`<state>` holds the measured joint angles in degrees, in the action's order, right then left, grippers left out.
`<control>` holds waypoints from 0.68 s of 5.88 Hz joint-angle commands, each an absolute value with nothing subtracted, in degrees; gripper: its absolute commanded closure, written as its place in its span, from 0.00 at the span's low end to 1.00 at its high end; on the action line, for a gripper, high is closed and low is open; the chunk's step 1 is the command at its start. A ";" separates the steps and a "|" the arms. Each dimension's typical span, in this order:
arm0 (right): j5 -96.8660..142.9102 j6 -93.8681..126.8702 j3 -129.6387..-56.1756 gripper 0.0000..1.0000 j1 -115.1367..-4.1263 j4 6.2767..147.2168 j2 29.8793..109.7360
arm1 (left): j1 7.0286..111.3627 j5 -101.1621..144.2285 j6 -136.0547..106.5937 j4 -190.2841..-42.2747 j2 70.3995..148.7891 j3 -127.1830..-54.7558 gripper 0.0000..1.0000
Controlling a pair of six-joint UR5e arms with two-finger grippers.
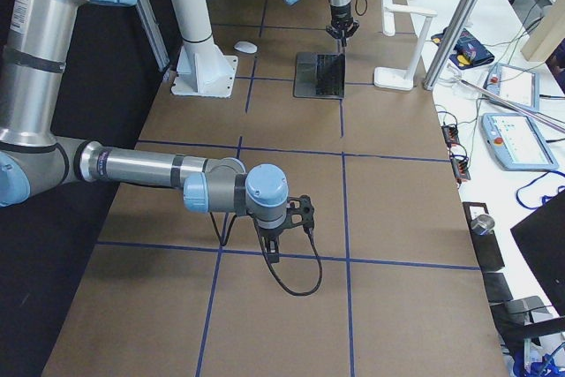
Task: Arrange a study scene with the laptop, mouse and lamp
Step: 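Slide the open laptop with the left gripper to the center before the lamp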
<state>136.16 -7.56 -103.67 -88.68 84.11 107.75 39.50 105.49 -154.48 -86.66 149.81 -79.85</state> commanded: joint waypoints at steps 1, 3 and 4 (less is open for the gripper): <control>136.14 -7.56 -103.62 0.00 -88.68 84.11 107.75 | 39.72 105.38 -153.99 -86.84 149.68 -79.19 0.95; 136.14 -7.47 -103.88 0.00 -88.59 84.02 107.58 | 40.69 105.47 -152.50 -87.71 149.50 -79.28 0.30; 137.19 -7.64 -103.97 0.00 -88.68 83.94 107.58 | 41.39 105.64 -150.58 -87.98 149.24 -79.63 0.00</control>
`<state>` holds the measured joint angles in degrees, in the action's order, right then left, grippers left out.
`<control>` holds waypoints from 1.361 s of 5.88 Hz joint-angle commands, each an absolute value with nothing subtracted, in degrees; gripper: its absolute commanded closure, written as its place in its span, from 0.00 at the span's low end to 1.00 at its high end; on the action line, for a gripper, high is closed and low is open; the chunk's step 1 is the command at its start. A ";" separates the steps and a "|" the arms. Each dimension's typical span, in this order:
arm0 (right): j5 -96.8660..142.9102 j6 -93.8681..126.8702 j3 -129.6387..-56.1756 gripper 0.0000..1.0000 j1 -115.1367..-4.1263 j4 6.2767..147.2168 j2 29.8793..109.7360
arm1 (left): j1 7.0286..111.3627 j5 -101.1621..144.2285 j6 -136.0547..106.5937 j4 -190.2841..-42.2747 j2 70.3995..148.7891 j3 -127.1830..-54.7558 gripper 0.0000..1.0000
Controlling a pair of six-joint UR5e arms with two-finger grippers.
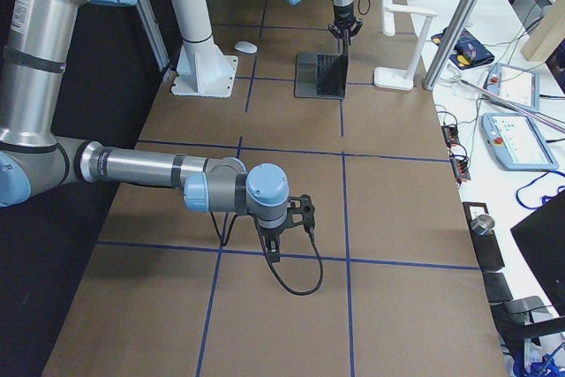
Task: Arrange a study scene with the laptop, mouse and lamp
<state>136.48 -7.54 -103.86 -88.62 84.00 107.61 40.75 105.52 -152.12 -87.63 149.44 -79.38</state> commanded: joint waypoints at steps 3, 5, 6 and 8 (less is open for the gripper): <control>146.03 0.10 -104.15 0.00 -88.33 79.12 108.01 | 41.31 107.83 -150.29 -87.10 141.63 -93.02 0.00; 144.85 26.33 -104.85 0.00 -76.53 57.78 110.89 | 41.40 109.24 -145.40 -85.88 134.42 -103.30 0.00; 141.71 43.33 -105.11 0.00 -69.94 51.39 111.79 | 41.48 111.68 -143.02 -85.87 132.21 -106.75 0.00; 129.68 66.91 -105.38 0.01 -53.85 36.01 116.33 | 41.31 111.97 -141.43 -85.87 132.01 -107.22 0.00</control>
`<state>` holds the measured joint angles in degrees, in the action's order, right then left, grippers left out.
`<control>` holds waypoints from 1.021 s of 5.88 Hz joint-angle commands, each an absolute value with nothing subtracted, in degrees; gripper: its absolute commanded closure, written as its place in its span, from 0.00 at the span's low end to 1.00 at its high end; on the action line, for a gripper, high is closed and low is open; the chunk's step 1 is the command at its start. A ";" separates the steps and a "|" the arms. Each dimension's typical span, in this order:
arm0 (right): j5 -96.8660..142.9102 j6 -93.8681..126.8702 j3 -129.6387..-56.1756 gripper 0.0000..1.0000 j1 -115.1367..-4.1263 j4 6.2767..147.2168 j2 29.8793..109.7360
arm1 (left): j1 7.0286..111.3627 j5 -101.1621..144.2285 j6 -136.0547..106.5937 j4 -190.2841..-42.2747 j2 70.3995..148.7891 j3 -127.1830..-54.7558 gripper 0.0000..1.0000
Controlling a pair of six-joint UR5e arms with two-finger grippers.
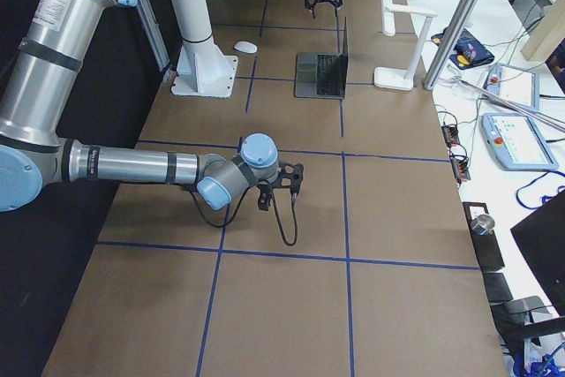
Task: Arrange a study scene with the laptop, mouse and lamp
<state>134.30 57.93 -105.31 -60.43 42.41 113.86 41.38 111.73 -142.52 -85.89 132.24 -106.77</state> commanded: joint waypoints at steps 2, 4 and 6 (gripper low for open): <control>123.60 75.91 -106.00 0.02 -44.77 28.88 123.45 | 40.78 112.06 -126.64 -85.96 128.53 -112.81 0.00; 114.85 83.10 -106.00 0.02 -33.30 28.30 123.84 | 40.69 112.94 -116.21 -85.87 123.23 -117.85 0.00; 106.20 92.27 -106.96 0.03 -21.74 28.30 123.66 | 40.69 112.76 -115.14 -85.78 123.13 -117.86 0.00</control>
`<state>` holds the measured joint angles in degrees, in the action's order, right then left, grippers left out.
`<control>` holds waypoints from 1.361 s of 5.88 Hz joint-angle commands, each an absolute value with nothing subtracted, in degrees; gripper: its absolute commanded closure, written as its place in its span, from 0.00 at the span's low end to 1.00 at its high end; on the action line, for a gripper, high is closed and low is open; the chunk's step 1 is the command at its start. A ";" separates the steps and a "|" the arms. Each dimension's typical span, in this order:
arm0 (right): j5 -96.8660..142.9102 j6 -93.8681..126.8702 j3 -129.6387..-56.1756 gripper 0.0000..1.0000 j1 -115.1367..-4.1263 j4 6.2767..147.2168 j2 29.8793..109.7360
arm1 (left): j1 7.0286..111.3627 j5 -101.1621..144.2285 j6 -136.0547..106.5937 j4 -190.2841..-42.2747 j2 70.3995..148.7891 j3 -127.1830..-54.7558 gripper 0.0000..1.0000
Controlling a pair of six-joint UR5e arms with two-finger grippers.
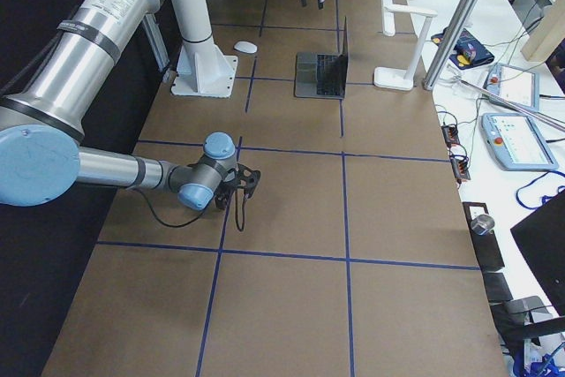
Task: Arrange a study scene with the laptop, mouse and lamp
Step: 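Hold the left gripper by the laptop while the right carries in the mouse pad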
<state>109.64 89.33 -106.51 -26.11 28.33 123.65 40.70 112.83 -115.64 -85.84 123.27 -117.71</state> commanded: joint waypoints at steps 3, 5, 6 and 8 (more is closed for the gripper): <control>106.00 92.37 -106.96 0.31 -18.90 28.30 123.57 | 40.78 112.76 -115.22 -85.34 123.22 -118.47 0.00; 105.82 91.85 -107.05 1.00 -18.37 28.30 123.66 | 40.69 112.68 -115.22 -85.34 123.13 -118.56 0.00; 104.78 91.67 -108.53 1.00 -18.11 28.30 123.92 | 40.69 112.68 -115.22 -85.34 123.13 -118.48 0.00; 103.72 91.67 -110.21 1.00 -17.58 28.30 124.54 | 40.69 112.68 -115.22 -85.34 123.05 -118.39 0.00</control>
